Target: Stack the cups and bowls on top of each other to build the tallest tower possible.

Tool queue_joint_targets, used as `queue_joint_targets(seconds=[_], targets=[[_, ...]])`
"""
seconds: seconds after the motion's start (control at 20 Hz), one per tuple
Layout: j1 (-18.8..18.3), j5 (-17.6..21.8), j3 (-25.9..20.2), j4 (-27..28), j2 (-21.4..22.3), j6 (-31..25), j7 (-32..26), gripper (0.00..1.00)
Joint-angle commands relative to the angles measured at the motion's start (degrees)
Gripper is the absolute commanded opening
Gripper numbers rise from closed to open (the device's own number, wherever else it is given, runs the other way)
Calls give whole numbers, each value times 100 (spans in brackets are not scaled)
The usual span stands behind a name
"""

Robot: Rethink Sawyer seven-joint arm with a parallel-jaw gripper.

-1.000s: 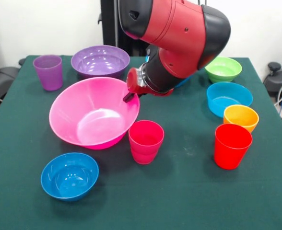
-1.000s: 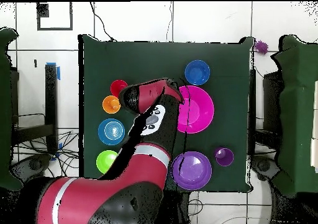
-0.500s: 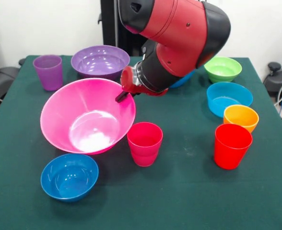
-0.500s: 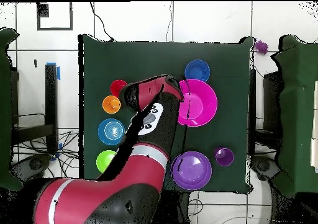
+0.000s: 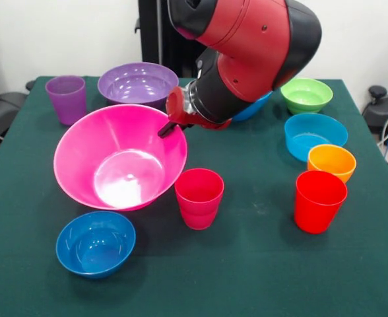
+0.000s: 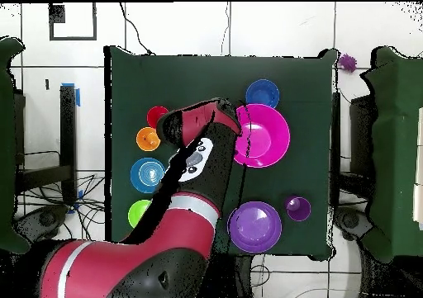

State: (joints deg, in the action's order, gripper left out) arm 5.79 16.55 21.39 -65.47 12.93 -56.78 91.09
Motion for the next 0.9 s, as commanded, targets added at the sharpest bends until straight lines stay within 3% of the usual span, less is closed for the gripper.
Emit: queue_joint_targets(seconds=[0.05,0.35,0.9], targets=[[210,248,-161,-38,209,-382,277,0],[492,116,184,-431,449,-551,763,0],[868,136,514,-664,975,-1193,460,0]])
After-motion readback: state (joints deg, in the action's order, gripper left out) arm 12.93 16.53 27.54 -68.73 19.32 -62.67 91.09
